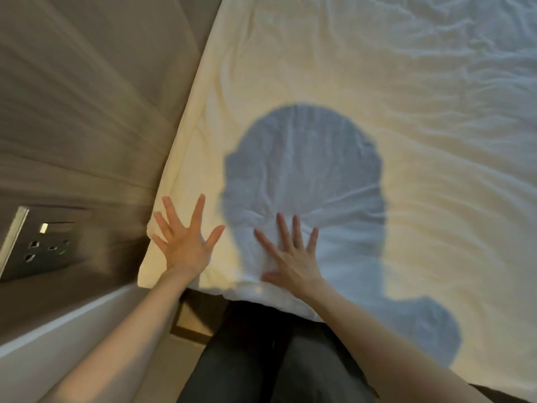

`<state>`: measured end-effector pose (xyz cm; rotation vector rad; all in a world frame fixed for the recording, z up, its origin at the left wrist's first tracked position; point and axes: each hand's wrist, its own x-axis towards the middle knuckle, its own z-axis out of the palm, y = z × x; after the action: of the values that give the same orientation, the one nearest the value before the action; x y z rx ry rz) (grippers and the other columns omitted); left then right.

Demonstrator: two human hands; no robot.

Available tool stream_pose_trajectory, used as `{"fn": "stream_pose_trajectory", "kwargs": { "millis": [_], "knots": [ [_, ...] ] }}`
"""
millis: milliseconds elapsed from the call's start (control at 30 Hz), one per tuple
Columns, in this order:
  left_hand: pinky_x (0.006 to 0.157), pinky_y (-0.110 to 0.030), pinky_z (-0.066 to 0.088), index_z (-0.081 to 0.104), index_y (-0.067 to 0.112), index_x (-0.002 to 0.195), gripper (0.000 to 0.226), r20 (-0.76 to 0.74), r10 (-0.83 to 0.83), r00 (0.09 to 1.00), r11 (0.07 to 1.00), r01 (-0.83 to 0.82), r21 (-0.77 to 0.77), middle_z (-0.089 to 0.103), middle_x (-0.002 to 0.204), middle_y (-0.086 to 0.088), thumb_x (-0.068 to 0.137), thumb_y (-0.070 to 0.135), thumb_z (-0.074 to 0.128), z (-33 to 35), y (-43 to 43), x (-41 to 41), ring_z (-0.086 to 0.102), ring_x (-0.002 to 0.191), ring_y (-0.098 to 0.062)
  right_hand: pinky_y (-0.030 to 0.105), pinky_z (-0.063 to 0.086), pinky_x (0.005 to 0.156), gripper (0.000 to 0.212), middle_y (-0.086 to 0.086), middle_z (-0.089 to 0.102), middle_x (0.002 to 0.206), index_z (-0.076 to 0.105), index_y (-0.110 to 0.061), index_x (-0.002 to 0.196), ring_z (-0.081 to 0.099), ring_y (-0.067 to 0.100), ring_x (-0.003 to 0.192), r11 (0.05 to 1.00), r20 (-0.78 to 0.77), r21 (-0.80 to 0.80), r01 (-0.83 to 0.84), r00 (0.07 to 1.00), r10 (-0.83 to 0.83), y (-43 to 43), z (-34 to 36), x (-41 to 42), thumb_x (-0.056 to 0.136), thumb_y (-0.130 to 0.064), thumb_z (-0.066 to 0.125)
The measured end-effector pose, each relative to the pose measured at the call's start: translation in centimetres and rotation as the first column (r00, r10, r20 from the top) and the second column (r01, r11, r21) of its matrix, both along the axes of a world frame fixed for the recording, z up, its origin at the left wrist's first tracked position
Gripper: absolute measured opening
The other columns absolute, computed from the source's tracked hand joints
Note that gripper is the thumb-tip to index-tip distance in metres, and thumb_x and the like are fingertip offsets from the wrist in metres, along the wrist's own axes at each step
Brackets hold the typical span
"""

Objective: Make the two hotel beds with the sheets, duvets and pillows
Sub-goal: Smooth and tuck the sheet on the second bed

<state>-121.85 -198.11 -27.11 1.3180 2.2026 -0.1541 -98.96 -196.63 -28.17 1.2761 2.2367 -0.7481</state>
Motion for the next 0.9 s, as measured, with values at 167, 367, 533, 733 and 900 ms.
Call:
{"fn": "stream_pose_trajectory", "kwargs": {
  "millis": [167,367,533,733,900],
  "knots": [
    [0.113,-0.062,0.008,-0.032,0.057,0.135,0.101,0.089,0.097,0.991,0.985,-0.083,-0.153,-0.01,0.159,-0.017,0.077,0.077,0.048,0.9,-3.3,-3.5,0.005,0.146,-0.042,0.072,-0.006,0.107,0.111,0.002,-0.037,0.154,-0.031,-0.05,0.138,-0.029,0.043,0.141,0.995,0.069,-0.016,-0.099,0.993,0.1,0.7,1.9,-0.1,0.081,-0.061,0.063],
    [0.098,-0.054,0.04,-0.02,0.056,0.141,0.111,0.271,0.223,0.936,0.973,-0.194,-0.128,0.053,0.126,-0.017,0.074,0.062,0.069,1.8,-7.5,-6.2,0.054,0.106,-0.031,0.063,0.023,0.11,0.109,0.003,-0.024,0.16,-0.018,-0.049,0.146,-0.009,0.044,0.146,0.985,0.13,-0.012,-0.173,0.976,0.173,0.5,3.5,0.1,0.081,-0.051,0.069],
    [0.084,-0.038,0.043,0.035,0.024,0.144,0.068,0.388,0.447,0.806,0.873,-0.487,0.005,0.056,0.132,-0.004,0.087,0.044,0.067,4.6,-6.9,-4.3,0.051,0.121,-0.036,0.051,0.036,0.109,0.082,0.0,-0.002,0.163,-0.004,-0.05,0.15,0.015,0.034,0.146,0.992,-0.025,-0.125,-0.036,0.999,0.034,0.6,5.5,-0.2,0.093,-0.047,0.056],
    [0.075,-0.034,0.048,0.055,0.016,0.107,0.031,0.477,0.368,0.798,0.875,-0.471,0.113,0.061,0.096,0.004,0.092,0.044,0.058,11.3,-6.1,-2.1,0.06,0.094,-0.02,0.047,0.038,0.107,0.082,-0.001,0.009,0.162,-0.006,-0.054,0.148,0.03,0.03,0.14,0.994,-0.283,-0.113,-0.012,0.959,-0.021,-0.5,10.6,-0.3,0.091,-0.058,0.054],
    [0.072,-0.031,0.054,0.058,0.015,0.106,0.033,0.687,0.299,0.662,0.829,-0.537,0.157,0.065,0.094,-0.001,0.089,0.043,0.064,18.1,-2.9,0.0,0.065,0.087,-0.019,0.047,0.03,0.113,0.108,-0.004,-0.002,0.163,-0.021,-0.052,0.145,0.021,0.026,0.144,0.996,-0.426,-0.039,0.074,0.901,-0.084,-2.0,14.7,-0.1,0.08,-0.063,0.065]
  ]
}}
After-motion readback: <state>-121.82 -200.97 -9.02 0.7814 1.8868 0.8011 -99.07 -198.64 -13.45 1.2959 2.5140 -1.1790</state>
